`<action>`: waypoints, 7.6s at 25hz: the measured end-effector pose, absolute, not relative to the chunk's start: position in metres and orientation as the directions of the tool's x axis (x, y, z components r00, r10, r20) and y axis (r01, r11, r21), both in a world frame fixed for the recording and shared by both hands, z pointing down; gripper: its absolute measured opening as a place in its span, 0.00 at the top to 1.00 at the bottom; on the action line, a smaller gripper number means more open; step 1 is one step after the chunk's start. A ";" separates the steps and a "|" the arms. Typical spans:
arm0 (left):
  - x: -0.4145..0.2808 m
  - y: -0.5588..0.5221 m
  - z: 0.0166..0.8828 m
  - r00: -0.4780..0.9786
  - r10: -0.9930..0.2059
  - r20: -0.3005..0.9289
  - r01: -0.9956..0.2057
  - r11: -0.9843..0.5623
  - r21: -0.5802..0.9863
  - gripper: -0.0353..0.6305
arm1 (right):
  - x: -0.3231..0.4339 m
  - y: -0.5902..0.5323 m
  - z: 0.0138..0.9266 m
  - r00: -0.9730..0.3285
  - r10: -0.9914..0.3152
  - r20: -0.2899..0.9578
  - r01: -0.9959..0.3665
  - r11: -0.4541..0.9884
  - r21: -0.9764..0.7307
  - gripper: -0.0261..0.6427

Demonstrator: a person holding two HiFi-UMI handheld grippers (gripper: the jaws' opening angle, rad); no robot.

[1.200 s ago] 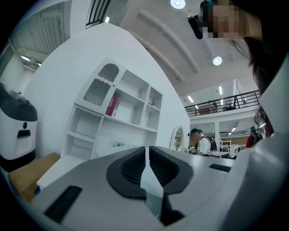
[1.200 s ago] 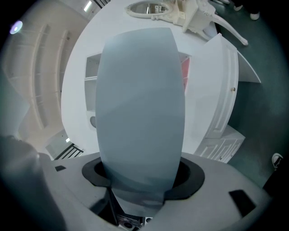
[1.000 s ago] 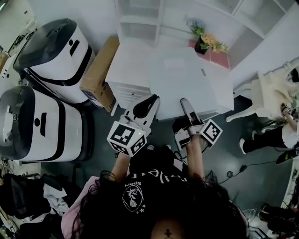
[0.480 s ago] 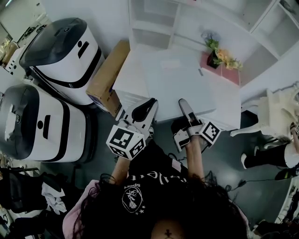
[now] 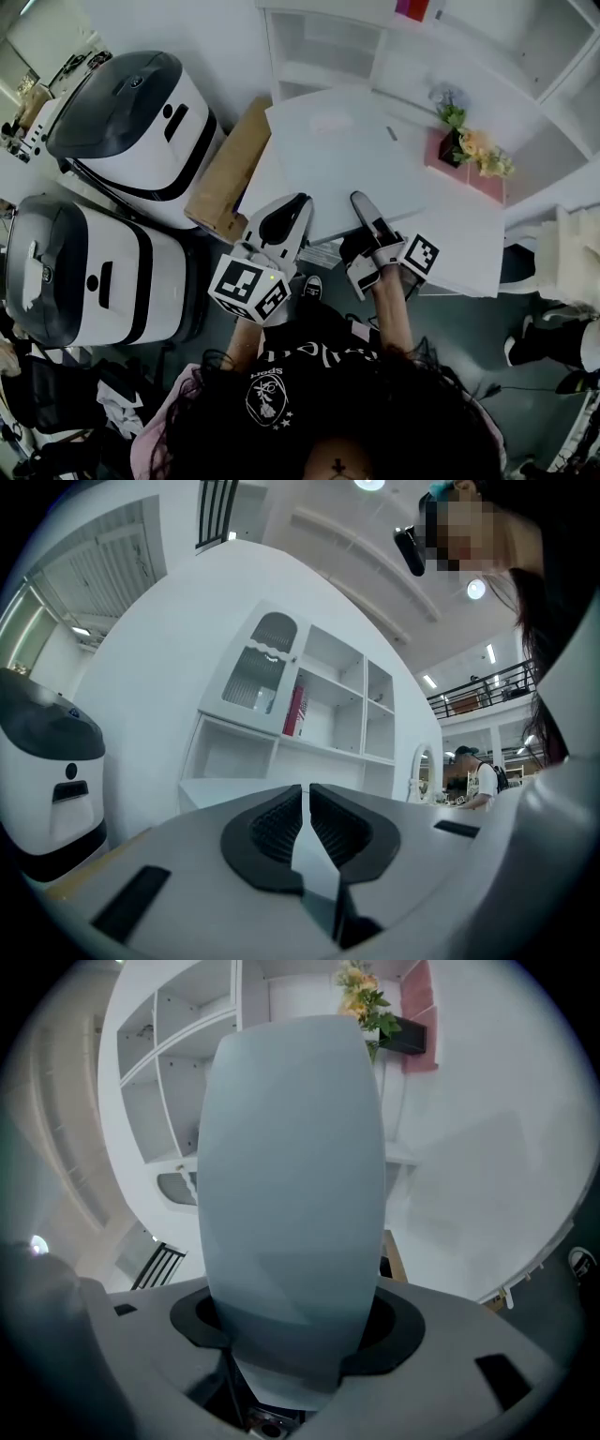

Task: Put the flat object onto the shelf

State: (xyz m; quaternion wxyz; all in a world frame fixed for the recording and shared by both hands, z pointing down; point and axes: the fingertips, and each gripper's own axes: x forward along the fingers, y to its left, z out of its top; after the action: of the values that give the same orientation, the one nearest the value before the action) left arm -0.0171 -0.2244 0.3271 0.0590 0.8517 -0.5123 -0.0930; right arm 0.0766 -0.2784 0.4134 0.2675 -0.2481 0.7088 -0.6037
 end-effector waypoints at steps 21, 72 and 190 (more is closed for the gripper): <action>-0.061 -0.327 0.336 0.453 -0.890 -0.056 -0.875 -0.456 0.161 0.89 | 0.025 -0.392 0.409 -0.678 -0.732 -0.072 -0.006 0.103 -0.995 0.51; -0.178 -0.400 0.377 0.805 -0.592 0.051 -0.594 -0.798 0.100 0.66 | -0.038 -0.417 0.438 -0.066 -0.997 -0.038 0.044 0.035 -0.998 0.51; -0.188 -0.390 0.482 0.779 -0.576 0.248 -0.627 -0.731 0.269 0.57 | -0.104 -0.387 0.458 -0.521 -0.835 0.180 -0.588 0.198 -0.784 0.52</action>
State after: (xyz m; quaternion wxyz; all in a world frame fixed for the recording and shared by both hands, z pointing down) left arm -0.1877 -0.3904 0.4821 0.1709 0.9274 -0.3244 0.0740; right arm -0.1041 -0.3867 0.4583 0.1444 -0.4677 0.7605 -0.4268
